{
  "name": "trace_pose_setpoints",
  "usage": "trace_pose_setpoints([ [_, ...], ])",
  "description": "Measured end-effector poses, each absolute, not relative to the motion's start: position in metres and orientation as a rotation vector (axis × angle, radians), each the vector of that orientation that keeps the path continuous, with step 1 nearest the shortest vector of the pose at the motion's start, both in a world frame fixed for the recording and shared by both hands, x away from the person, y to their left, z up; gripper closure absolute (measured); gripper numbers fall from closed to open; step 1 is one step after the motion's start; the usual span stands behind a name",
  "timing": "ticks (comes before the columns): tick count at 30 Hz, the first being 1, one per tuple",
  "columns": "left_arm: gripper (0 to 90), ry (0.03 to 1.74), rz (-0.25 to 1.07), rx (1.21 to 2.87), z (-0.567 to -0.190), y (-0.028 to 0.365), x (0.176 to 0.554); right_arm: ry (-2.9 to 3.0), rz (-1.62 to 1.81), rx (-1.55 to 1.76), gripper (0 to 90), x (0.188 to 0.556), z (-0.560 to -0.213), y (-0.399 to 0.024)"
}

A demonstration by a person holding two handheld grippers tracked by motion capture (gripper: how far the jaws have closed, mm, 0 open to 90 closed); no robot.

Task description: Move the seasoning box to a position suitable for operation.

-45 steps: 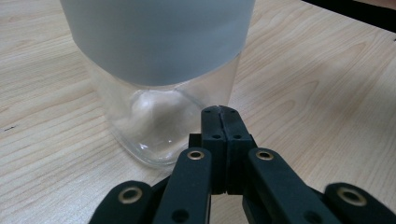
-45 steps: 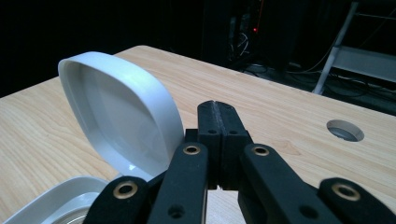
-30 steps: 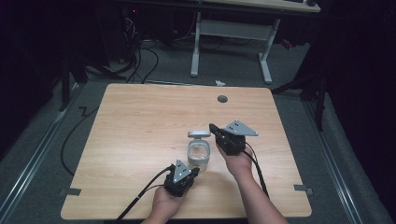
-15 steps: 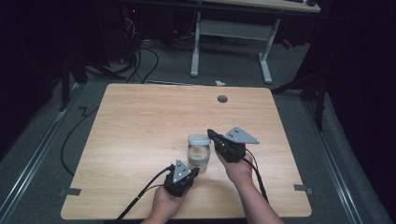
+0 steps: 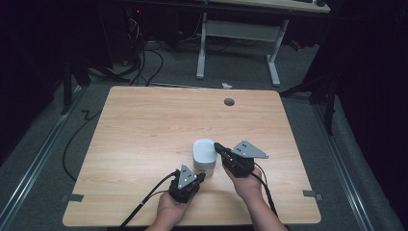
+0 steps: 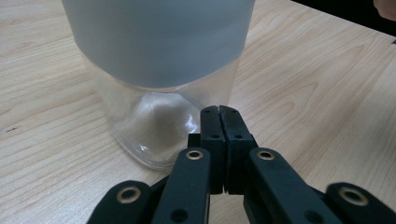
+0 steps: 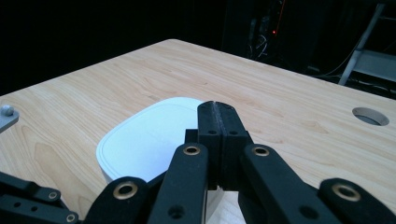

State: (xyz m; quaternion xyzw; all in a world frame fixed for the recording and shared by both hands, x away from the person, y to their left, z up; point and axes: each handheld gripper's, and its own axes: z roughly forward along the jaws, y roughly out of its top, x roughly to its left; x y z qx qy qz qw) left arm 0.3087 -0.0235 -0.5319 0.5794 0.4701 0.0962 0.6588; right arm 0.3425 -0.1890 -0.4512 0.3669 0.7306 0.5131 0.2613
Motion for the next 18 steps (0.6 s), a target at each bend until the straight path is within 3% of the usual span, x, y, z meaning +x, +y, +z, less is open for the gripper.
trace_pose_setpoints([
  [18, 84.9, 1.058, 0.161, 1.323, -0.524, -0.014, 0.299, 1.932, 1.384, 1.093, 88.0, 0.329, -0.468, -0.226],
])
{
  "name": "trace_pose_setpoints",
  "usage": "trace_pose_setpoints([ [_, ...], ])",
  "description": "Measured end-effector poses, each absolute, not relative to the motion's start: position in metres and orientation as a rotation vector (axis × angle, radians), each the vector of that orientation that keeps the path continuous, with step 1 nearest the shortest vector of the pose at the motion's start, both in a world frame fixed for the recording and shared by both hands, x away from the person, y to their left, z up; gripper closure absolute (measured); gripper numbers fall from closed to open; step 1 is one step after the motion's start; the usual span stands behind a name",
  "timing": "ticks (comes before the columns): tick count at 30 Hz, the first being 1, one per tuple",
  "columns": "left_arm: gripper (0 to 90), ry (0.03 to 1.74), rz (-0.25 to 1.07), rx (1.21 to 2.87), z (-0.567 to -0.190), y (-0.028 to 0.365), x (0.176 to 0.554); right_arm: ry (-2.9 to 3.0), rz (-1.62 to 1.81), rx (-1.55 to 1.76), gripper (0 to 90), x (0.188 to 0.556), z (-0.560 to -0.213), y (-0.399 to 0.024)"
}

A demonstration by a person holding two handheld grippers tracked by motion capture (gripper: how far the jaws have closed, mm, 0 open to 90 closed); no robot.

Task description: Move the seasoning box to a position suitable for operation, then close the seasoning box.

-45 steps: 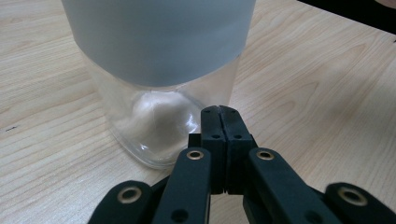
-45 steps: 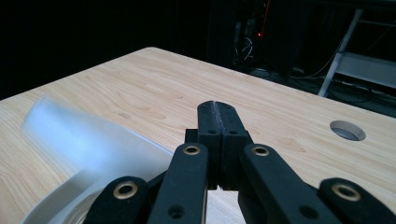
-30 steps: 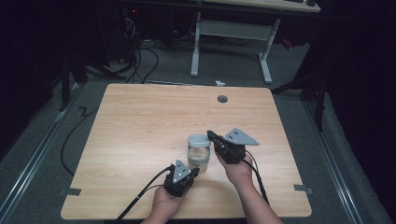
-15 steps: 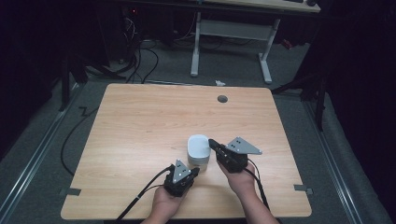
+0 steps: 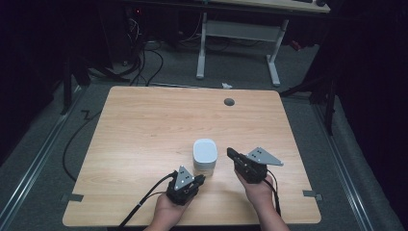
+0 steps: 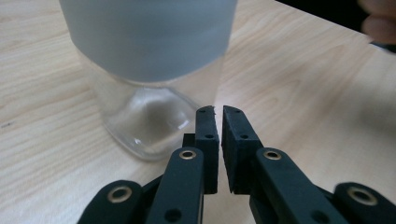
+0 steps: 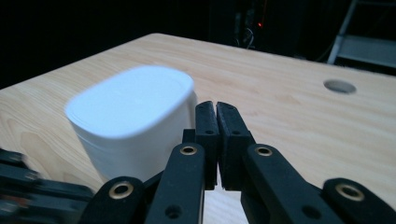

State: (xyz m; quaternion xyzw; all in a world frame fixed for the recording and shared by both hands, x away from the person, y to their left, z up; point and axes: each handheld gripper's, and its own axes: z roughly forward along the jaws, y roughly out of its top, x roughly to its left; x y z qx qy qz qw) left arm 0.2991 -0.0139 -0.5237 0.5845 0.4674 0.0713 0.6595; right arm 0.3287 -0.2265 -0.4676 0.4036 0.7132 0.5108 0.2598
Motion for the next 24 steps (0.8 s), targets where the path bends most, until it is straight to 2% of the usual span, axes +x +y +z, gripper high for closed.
trace_pose_setpoints([
  [6, 81.7, 1.018, 0.259, 1.388, -0.519, 0.013, 0.293, 1.92, 1.365, 1.194, 87.7, 0.329, -0.488, -0.248],
  [8, 80.5, 1.033, 0.296, 1.385, -0.517, 0.035, 0.301, 1.909, 1.352, 1.219, 86.4, 0.327, -0.493, -0.255],
  [12, 71.0, 1.115, 0.375, 1.334, -0.516, 0.076, 0.318, 1.891, 1.305, 1.249, 80.9, 0.317, -0.5, -0.271],
  [13, 65.1, 1.166, 0.426, 1.268, -0.519, 0.101, 0.324, 1.864, 1.284, 1.267, 77.7, 0.31, -0.503, -0.28],
  [14, 62.9, 1.166, 0.426, 1.268, -0.519, 0.101, 0.324, 1.864, 1.284, 1.267, 77.7, 0.31, -0.503, -0.28],
  [17, 61.2, 1.245, 0.432, 1.161, -0.52, 0.132, 0.327, 1.859, 1.222, 1.288, 71.7, 0.304, -0.507, -0.288],
  [20, 58.7, 1.231, 0.478, 1.169, -0.52, 0.139, 0.329, 1.839, 1.204, 1.329, 69.0, 0.301, -0.511, -0.296],
  [24, 58.3, 1.248, 0.451, 1.178, -0.526, 0.142, 0.329, 1.821, 1.168, 1.355, 65.0, 0.301, -0.51, -0.301],
])
